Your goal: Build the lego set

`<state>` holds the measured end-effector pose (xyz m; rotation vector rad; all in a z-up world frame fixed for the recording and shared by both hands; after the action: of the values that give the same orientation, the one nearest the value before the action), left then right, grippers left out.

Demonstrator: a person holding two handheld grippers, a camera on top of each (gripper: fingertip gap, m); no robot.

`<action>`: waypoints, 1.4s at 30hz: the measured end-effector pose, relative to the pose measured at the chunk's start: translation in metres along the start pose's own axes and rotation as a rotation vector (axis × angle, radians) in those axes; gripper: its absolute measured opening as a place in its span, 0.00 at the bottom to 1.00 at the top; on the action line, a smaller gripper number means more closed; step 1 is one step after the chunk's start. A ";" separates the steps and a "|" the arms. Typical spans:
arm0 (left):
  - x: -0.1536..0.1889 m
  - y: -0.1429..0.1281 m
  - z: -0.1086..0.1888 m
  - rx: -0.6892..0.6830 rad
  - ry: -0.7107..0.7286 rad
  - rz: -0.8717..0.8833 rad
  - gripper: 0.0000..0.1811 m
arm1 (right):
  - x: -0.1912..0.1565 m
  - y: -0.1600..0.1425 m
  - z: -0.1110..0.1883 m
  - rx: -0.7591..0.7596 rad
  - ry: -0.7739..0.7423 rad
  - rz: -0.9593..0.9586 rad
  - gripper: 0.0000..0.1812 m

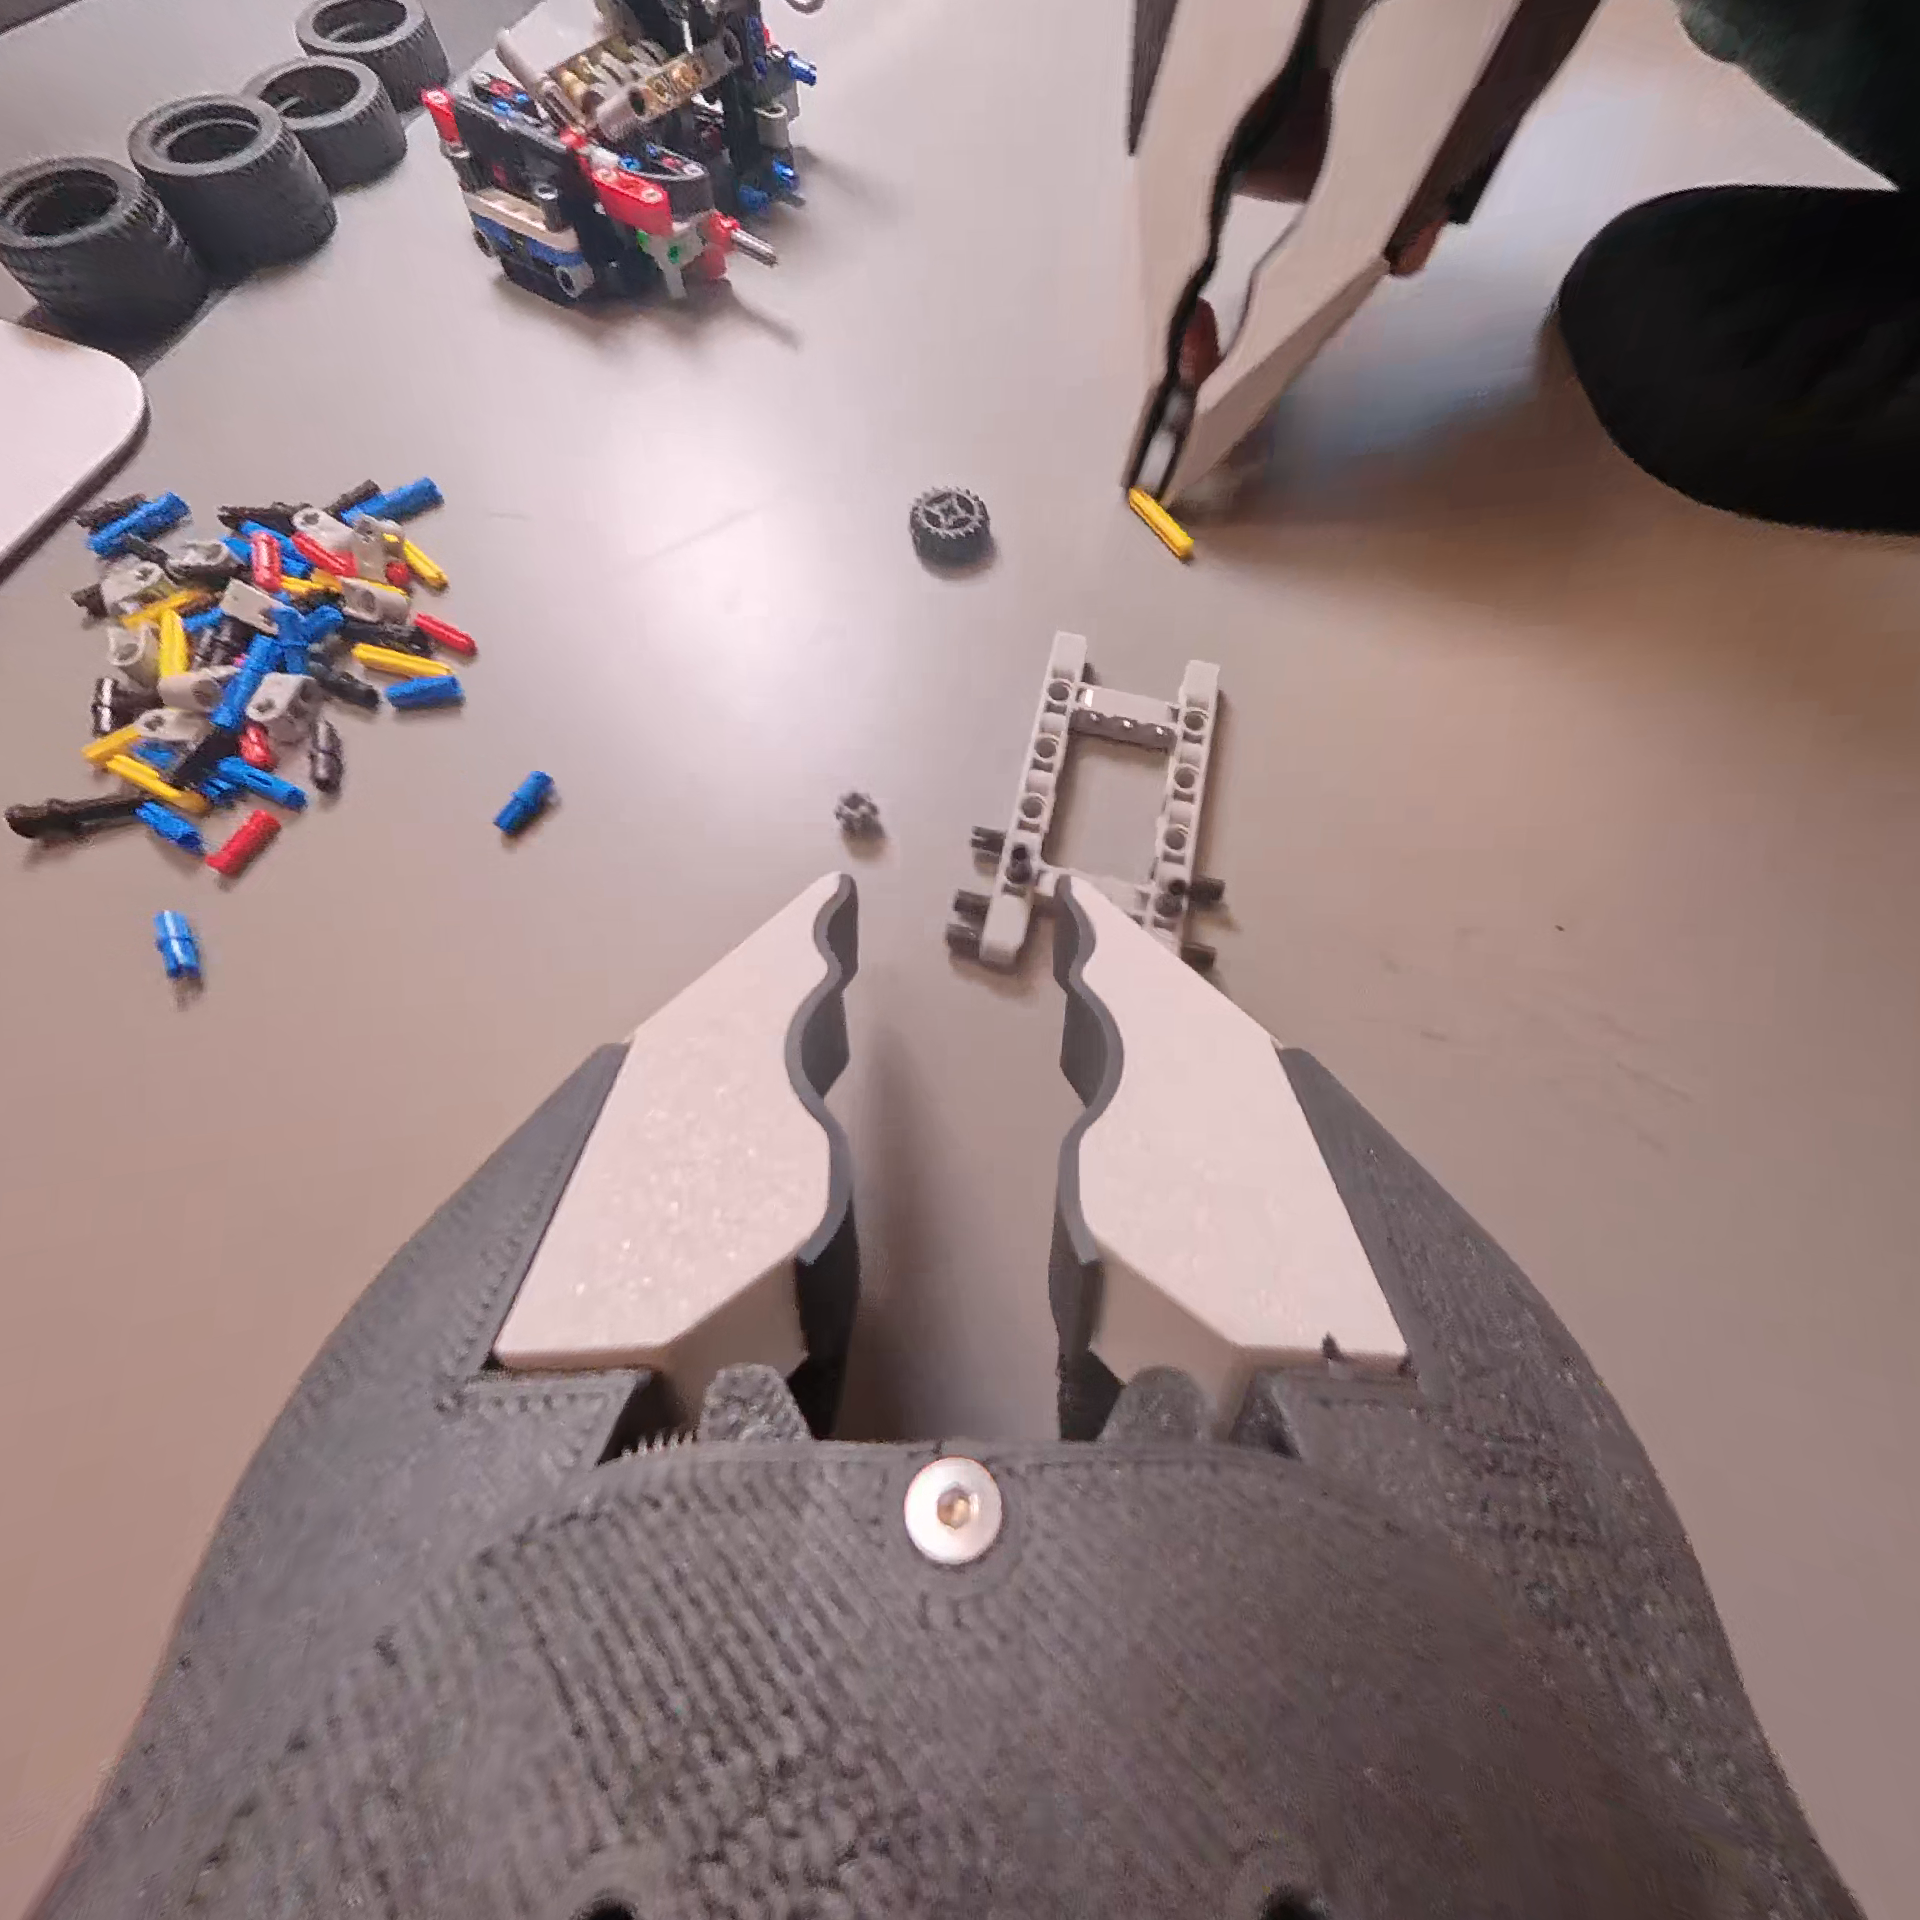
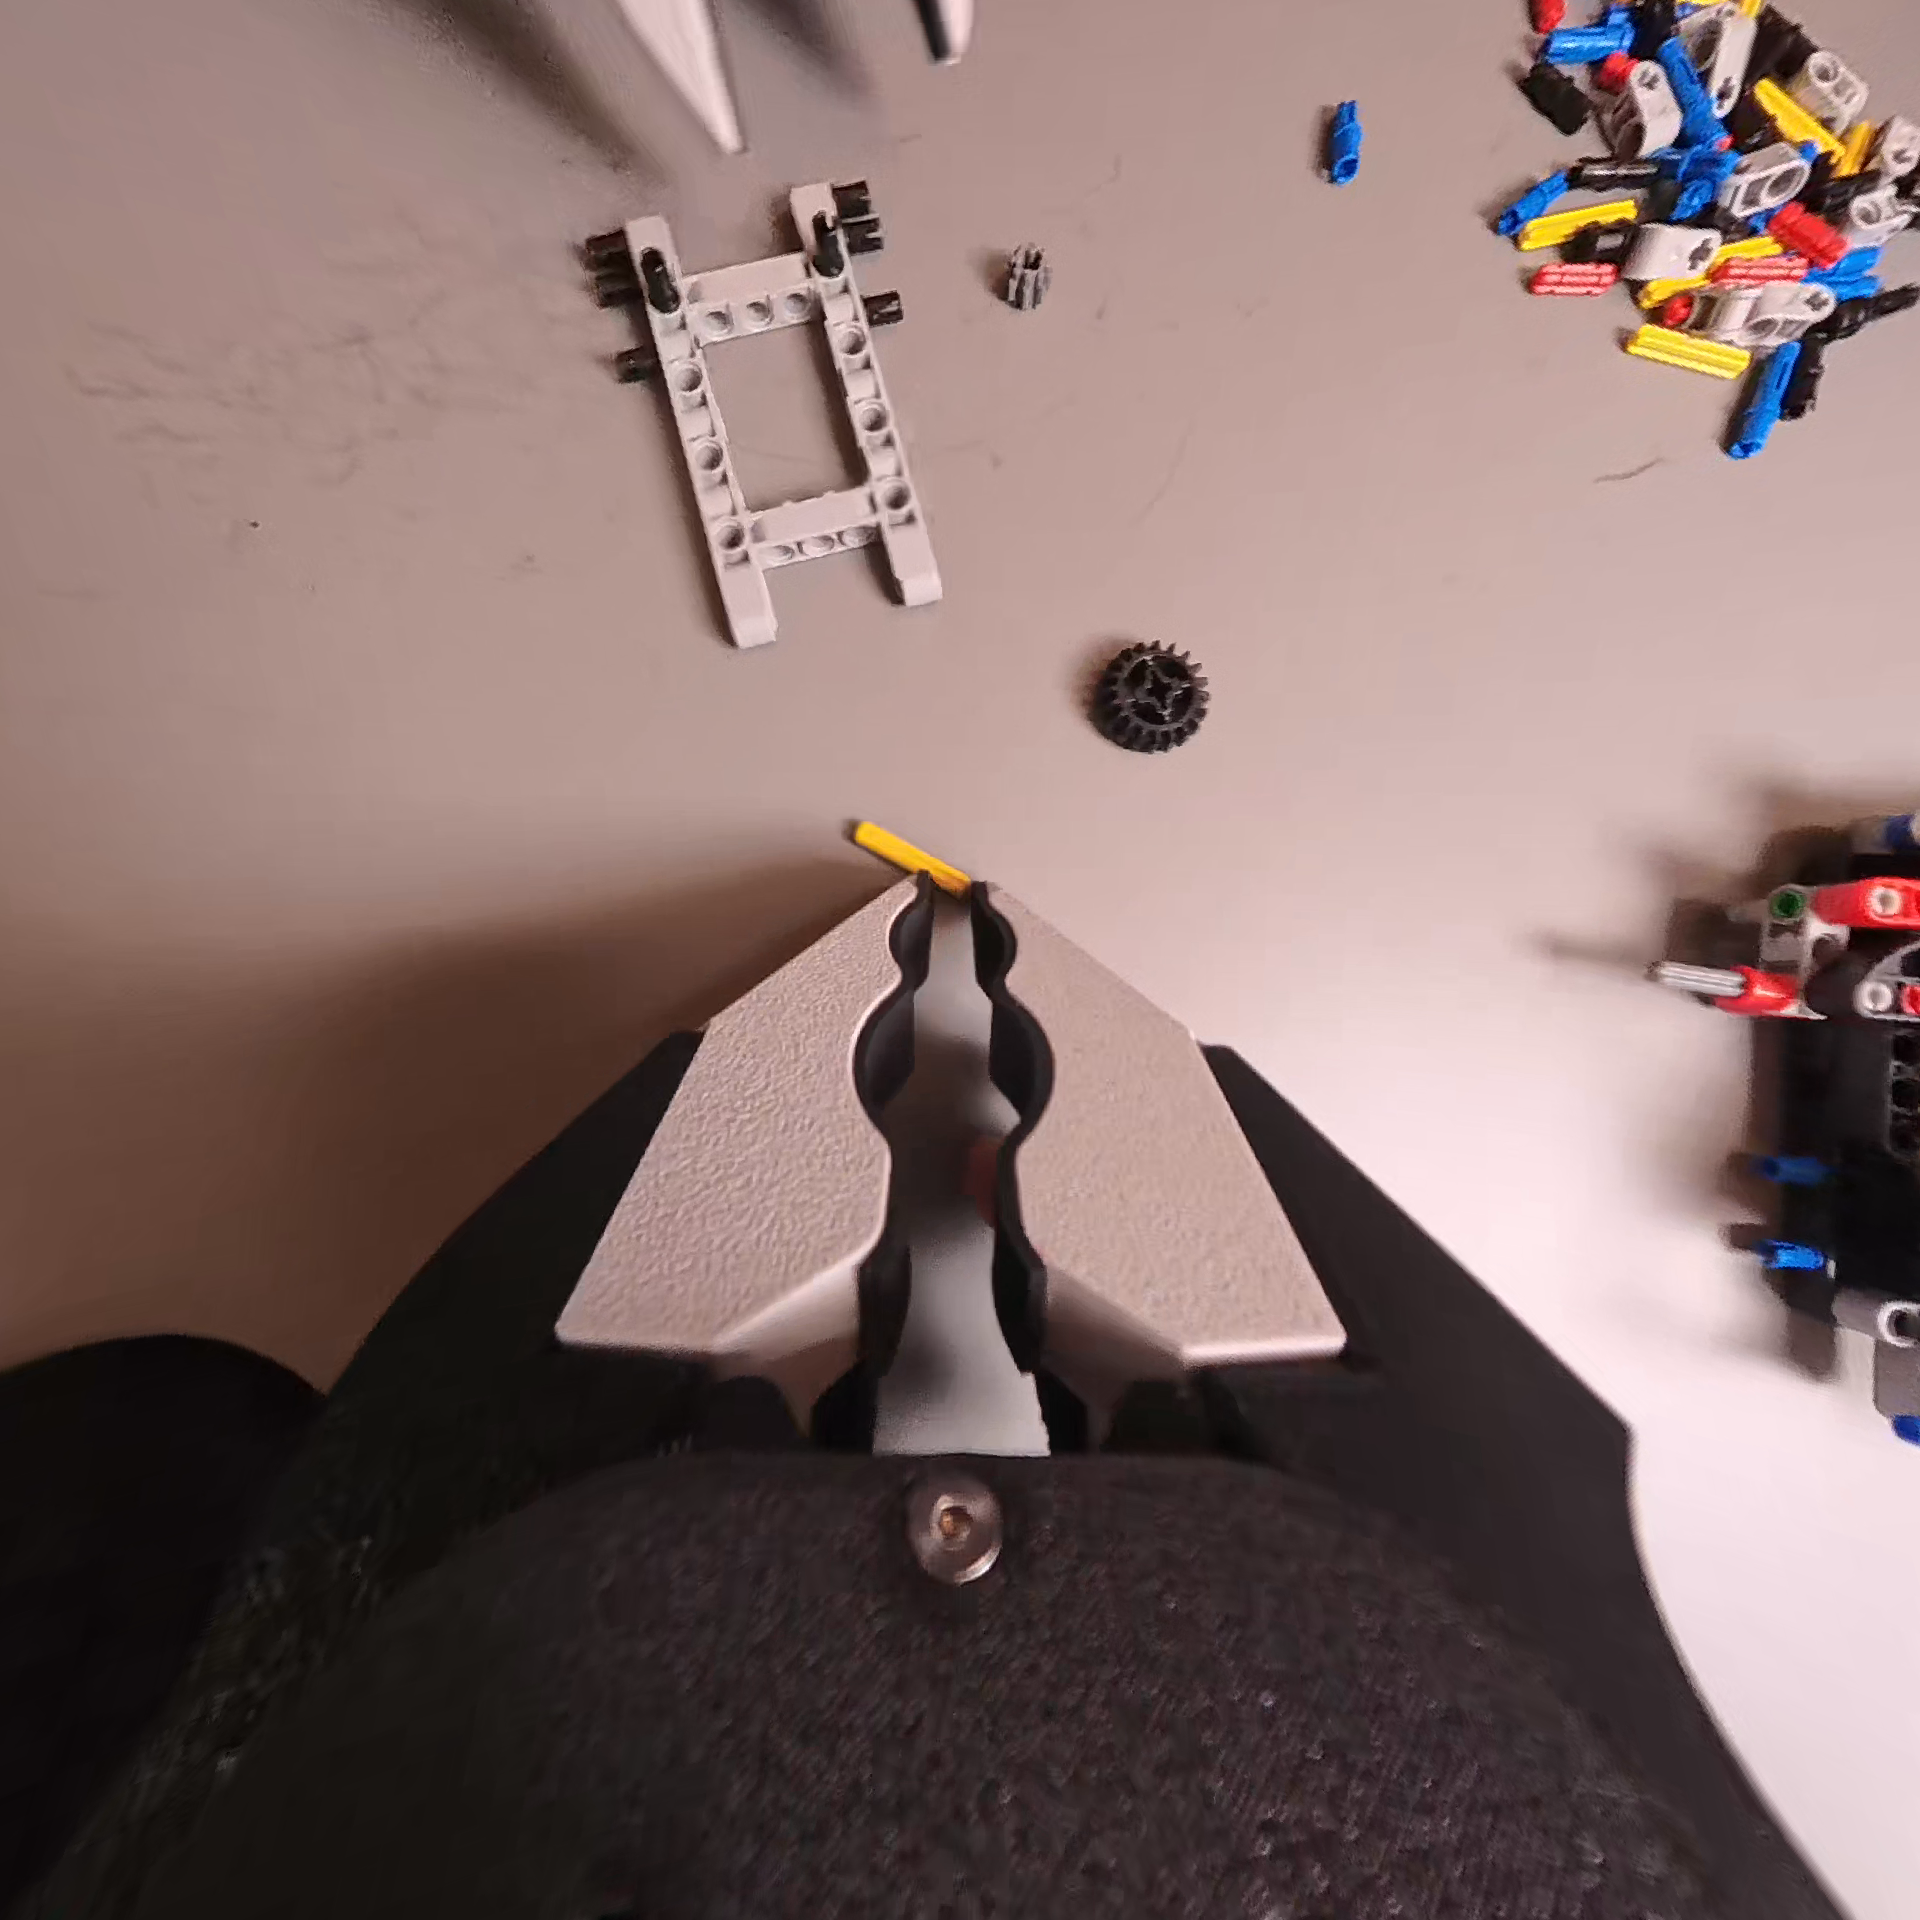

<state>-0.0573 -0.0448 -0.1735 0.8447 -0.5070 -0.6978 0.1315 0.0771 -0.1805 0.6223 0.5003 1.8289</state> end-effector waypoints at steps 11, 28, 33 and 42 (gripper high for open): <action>-0.036 0.012 -0.028 -0.123 -0.082 -0.037 0.13 | -0.025 -0.002 0.008 0.016 -0.033 0.025 0.00; -0.019 0.023 -0.019 -0.002 -0.094 -0.047 0.04 | -0.030 0.006 0.002 0.013 -0.002 0.058 0.02; 0.007 0.038 0.006 0.323 -0.241 0.091 0.04 | -0.034 0.007 0.002 0.030 -0.026 0.062 0.00; 0.036 0.035 0.017 0.569 -0.356 0.319 0.04 | -0.033 0.028 0.014 0.218 -0.112 0.028 0.00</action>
<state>-0.0319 -0.0628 -0.1310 1.1392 -1.1704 -0.4070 0.1295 0.0374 -0.1586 0.8787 0.6236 1.7676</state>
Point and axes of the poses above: each gripper's, where its closed fingertips meet, z back along the fingers, y out of its top, x = y × z across the jaws, the point moved 7 cm from there along z, back along the fingers, and after that the axes turned 10 degrees about -y, right-handed, at the moved point
